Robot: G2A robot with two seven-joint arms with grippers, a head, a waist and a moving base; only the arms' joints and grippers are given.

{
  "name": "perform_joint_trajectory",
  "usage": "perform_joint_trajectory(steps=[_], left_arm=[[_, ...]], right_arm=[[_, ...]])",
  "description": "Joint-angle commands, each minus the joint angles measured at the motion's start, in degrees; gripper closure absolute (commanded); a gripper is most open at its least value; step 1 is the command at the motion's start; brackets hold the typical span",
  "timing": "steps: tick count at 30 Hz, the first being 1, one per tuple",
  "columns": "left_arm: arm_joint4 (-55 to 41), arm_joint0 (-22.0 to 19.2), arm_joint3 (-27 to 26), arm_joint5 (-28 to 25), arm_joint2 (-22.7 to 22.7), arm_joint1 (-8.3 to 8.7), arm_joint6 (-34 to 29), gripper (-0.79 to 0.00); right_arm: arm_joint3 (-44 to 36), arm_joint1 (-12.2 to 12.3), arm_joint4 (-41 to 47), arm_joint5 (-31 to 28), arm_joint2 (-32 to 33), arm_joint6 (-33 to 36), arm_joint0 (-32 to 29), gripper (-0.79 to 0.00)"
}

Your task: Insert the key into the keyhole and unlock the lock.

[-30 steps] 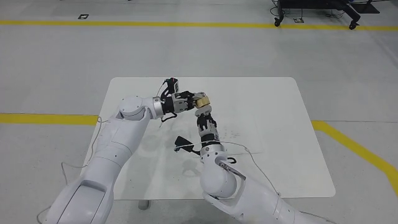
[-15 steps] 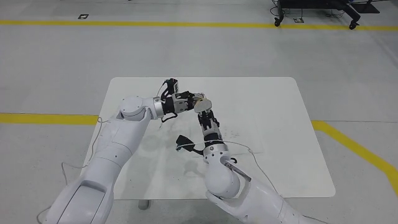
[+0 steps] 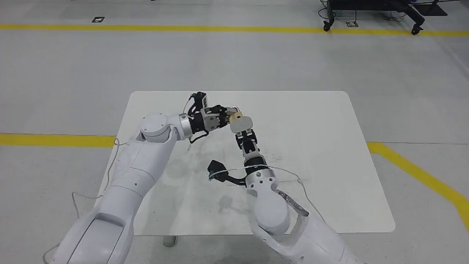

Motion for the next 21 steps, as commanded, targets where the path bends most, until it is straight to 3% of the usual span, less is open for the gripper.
perform_joint_trajectory(steps=[1, 5, 9, 10, 11, 13, 14, 17, 21], left_arm=[[0.1, 0.0, 0.0, 0.1, 0.0, 0.01, 0.3, 0.0], [0.0, 0.2, -0.2, -0.1, -0.2, 0.01, 1.4, 0.0], [-0.3, 0.4, -0.4, -0.3, -0.4, 0.02, 2.8, 0.0], [-0.4, 0.5, -0.5, -0.3, -0.5, 0.02, 3.1, 0.0], [-0.4, 0.5, -0.6, -0.3, -0.6, 0.02, 3.3, 0.0], [-0.3, 0.6, -0.7, -0.3, -0.6, 0.03, 3.7, 0.0], [-0.2, 0.6, -0.8, -0.4, -0.6, 0.04, 4.0, 0.0], [-0.2, 0.8, -1.0, -0.5, -0.8, 0.07, 4.6, 0.0], [-0.4, 1.1, -1.3, -0.6, -1.1, 0.15, 5.0, 0.0]], right_arm=[[0.0, 0.0, 0.0, 0.0, 0.0, 0.0, 0.0, -0.785], [-0.1, 0.0, 0.5, 0.2, 0.1, -0.4, -0.1, -0.785], [-3.5, 0.8, 15.3, 3.2, 7.9, -11.2, -3.4, -0.785], [-4.3, 1.2, 19.4, 3.4, 10.7, -14.8, -4.6, -0.622], [-5.1, 1.6, 24.0, 2.9, 13.4, -19.0, -5.9, -0.388], [-5.7, 2.4, 33.4, -0.4, 19.0, -27.7, -8.0, -0.194], [-5.6, 2.8, 37.4, -2.9, 21.6, -31.3, -8.7, -0.003], [-4.3, 3.8, 45.5, -9.5, 27.5, -40.5, -9.5, 0.0], [-2.0, 4.8, 50.8, -17.5, 30.6, -49.5, -9.4, 0.0]])
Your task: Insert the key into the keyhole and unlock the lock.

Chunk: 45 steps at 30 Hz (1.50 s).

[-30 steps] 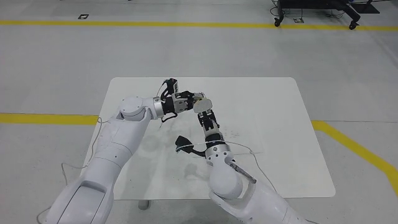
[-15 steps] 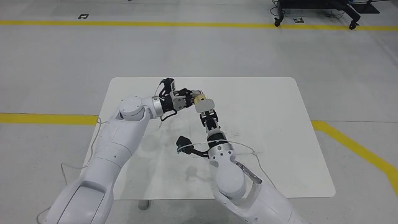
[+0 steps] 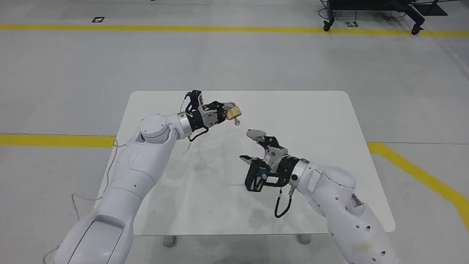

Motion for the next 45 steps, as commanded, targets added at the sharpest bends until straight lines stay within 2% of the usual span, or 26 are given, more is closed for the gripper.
perform_joint_trajectory(steps=[1, 3, 7, 15, 27, 38, 41, 42, 43, 44, 45], left_arm=[[0.0, 0.1, -0.2, 0.0, -0.1, 0.03, 0.0, 0.0], [0.8, 0.2, -0.4, -0.2, 0.1, 0.08, 0.4, 0.0], [1.4, 0.4, -0.9, -0.2, 0.4, 0.07, 0.7, 0.0], [0.8, 0.7, -1.1, -0.1, -0.2, 0.26, -0.4, 0.0], [1.1, 1.1, -1.9, 0.4, -0.3, 0.49, -1.0, 0.0], [0.9, 1.1, -2.0, 0.7, -0.3, 0.54, -1.1, 0.0], [0.6, 1.2, -1.8, 1.0, -0.5, 0.54, -0.4, 0.0], [0.3, 1.2, -1.7, 1.2, -0.7, 0.53, 0.3, 0.0], [-0.1, 1.3, -1.6, 1.5, -0.8, 0.52, 1.0, 0.0], [-0.5, 1.3, -1.6, 2.0, -1.0, 0.49, 1.5, 0.0], [-0.9, 1.4, -1.5, 2.4, -1.2, 0.48, 2.3, 0.0]], right_arm=[[1.4, 0.3, 2.0, -3.8, 0.8, -3.5, 0.7, 0.0], [3.2, 0.5, 4.5, -6.0, 1.2, -5.9, 1.8, 0.0], [5.9, 0.5, 6.6, -6.6, 0.1, -6.5, 4.3, 0.0], [13.2, -0.1, 14.1, -7.7, -2.3, -2.8, 11.3, 0.0], [19.9, -0.8, 21.7, -5.7, -4.7, 1.8, 17.3, 0.0], [22.4, -1.0, 24.8, -4.3, -6.1, 3.4, 19.7, 0.0], [22.4, -0.8, 27.5, -6.3, -6.0, 0.6, 19.2, 0.0], [22.9, -0.7, 29.0, -7.7, -5.6, -0.7, 19.0, -0.117], [23.2, -0.6, 29.7, -8.5, -5.1, -0.7, 18.8, -0.36], [22.9, -0.5, 29.8, -8.7, -4.7, -0.4, 18.7, -0.785], [22.9, -0.5, 29.8, -8.7, -4.7, -0.4, 18.7, -0.785]])
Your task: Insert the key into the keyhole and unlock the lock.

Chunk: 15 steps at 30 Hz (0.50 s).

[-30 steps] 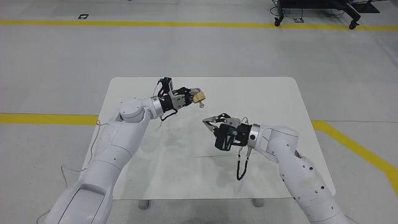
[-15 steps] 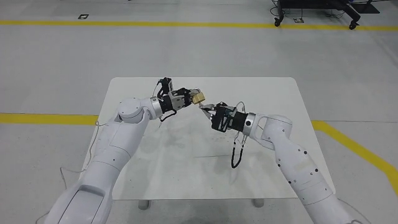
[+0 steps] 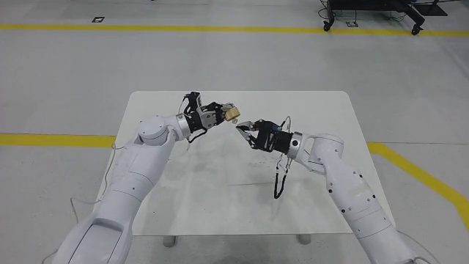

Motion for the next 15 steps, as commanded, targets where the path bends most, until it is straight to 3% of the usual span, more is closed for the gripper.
perform_joint_trajectory(steps=[1, 6, 11, 15], left_arm=[[-0.8, 0.2, 0.1, 0.8, -0.3, -0.04, 1.4, 0.0], [-2.8, 0.9, -0.4, 2.2, -0.3, -0.51, 5.7, 0.0], [-5.3, 3.3, -2.5, -5.4, -0.9, -1.29, 13.6, 0.0], [-6.2, 4.5, -2.2, -6.4, -1.2, -1.43, 15.1, 0.0]], right_arm=[[-0.1, 0.0, -0.1, 0.1, 0.0, 0.2, 0.0, -0.785], [-0.1, 0.0, -0.1, 0.1, 0.0, 0.2, 0.0, -0.785], [-0.1, 0.0, -0.1, 0.1, 0.0, 0.2, 0.0, -0.785], [-0.1, 0.0, -0.1, 0.1, 0.0, 0.2, 0.0, -0.785]])
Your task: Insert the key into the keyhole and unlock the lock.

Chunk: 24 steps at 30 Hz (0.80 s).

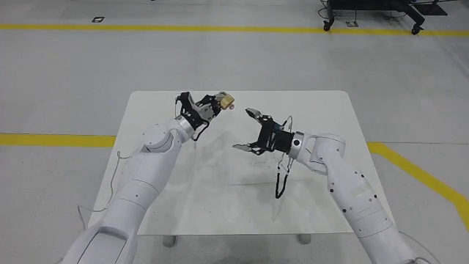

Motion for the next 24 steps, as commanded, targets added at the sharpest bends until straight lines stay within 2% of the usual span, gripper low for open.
perform_joint_trajectory(steps=[1, 4, 7, 9, 13, 19, 24], left_arm=[[-1.3, 0.4, 0.2, 0.7, -0.4, -0.01, -0.7, 0.0], [-1.3, 0.4, 0.2, 0.7, -0.4, -0.01, -0.7, 0.0], [-0.8, 0.7, -0.2, 0.8, -0.2, -0.01, -0.4, 0.0], [1.5, 1.2, -1.9, 0.9, 0.5, -0.02, 1.0, 0.0], [3.7, 1.3, -3.1, 1.4, 1.3, -0.16, 3.1, 0.0], [8.7, 1.5, -3.9, 1.3, 1.8, 0.11, 4.5, 0.0], [10.1, 2.2, -4.8, 1.5, 1.3, 0.35, 4.7, 0.0]], right_arm=[[-0.2, 0.0, -0.3, 1.2, 0.1, 0.4, -0.2, -0.785], [-3.6, 0.0, -7.2, 10.4, -1.0, 4.2, -2.1, -0.785], [-4.8, 0.0, -15.6, 13.4, -4.3, 5.0, -2.6, -0.785], [-3.6, -0.1, -18.4, 16.4, -5.6, 4.9, -2.3, -0.391], [-2.6, -0.4, -21.0, 21.9, -7.3, 3.9, -2.2, -0.394], [-1.3, -0.5, -19.4, 23.2, -7.3, 1.5, -2.0, -0.354], [-1.9, -0.8, -22.5, 28.5, -8.1, 4.5, -2.1, -0.317]])
